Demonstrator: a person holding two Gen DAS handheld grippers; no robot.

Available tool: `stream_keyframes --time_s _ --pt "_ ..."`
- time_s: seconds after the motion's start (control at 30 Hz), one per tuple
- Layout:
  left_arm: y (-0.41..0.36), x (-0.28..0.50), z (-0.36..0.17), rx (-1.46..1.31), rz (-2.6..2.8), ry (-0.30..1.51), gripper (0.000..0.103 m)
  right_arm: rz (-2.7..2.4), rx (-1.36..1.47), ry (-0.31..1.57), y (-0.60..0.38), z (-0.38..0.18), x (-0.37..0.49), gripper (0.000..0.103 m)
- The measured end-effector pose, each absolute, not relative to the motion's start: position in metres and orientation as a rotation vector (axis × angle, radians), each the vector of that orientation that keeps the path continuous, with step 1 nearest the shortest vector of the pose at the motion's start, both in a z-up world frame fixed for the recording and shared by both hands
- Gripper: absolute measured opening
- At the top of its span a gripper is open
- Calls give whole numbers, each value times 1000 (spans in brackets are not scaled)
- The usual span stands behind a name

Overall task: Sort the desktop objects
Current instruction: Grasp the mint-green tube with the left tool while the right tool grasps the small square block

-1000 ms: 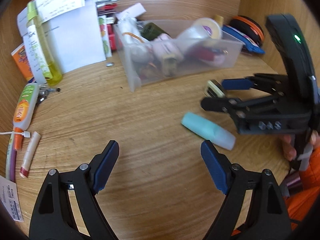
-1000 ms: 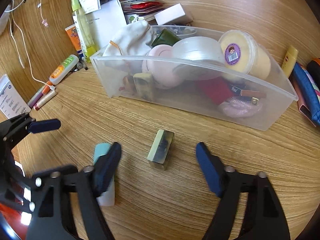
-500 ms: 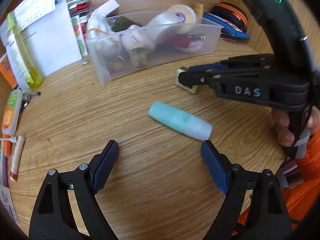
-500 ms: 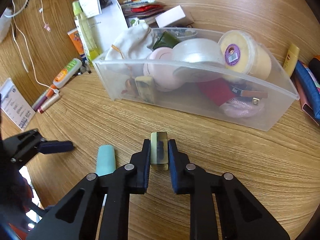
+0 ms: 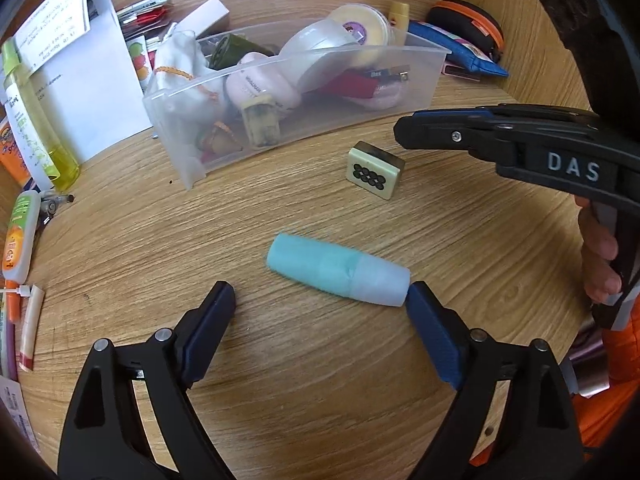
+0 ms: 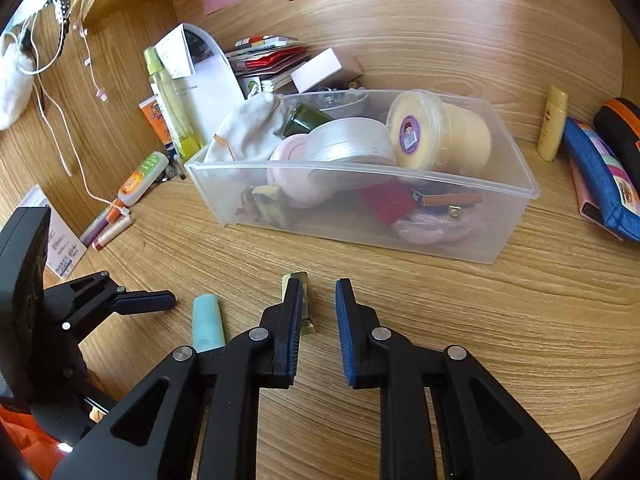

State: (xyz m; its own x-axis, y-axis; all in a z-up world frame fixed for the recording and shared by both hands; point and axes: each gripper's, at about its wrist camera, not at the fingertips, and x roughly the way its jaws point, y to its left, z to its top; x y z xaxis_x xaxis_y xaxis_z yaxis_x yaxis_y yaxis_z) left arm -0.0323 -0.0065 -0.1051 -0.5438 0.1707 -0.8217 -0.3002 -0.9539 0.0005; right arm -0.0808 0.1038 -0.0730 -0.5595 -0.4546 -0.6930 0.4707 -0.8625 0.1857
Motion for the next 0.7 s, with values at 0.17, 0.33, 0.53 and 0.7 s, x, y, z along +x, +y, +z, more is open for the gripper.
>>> stream_keyframes --time_s 0.17,0.33,0.53,0.7 --pt "6 -36 -104 -1328 2535 261 88 -2362 1061 28 103 -74 -79 15" --pt "6 -41 -103 -1326 2550 204 73 -2333 1070 80 94 -75 -79 20" --pt "0 -38 -104 -1317 2600 192 72 -2335 1068 161 82 -81 -81 42" --pt "-17 -33 -100 -1295 2644 117 72 -2331 1160 219 73 -95 -93 42"
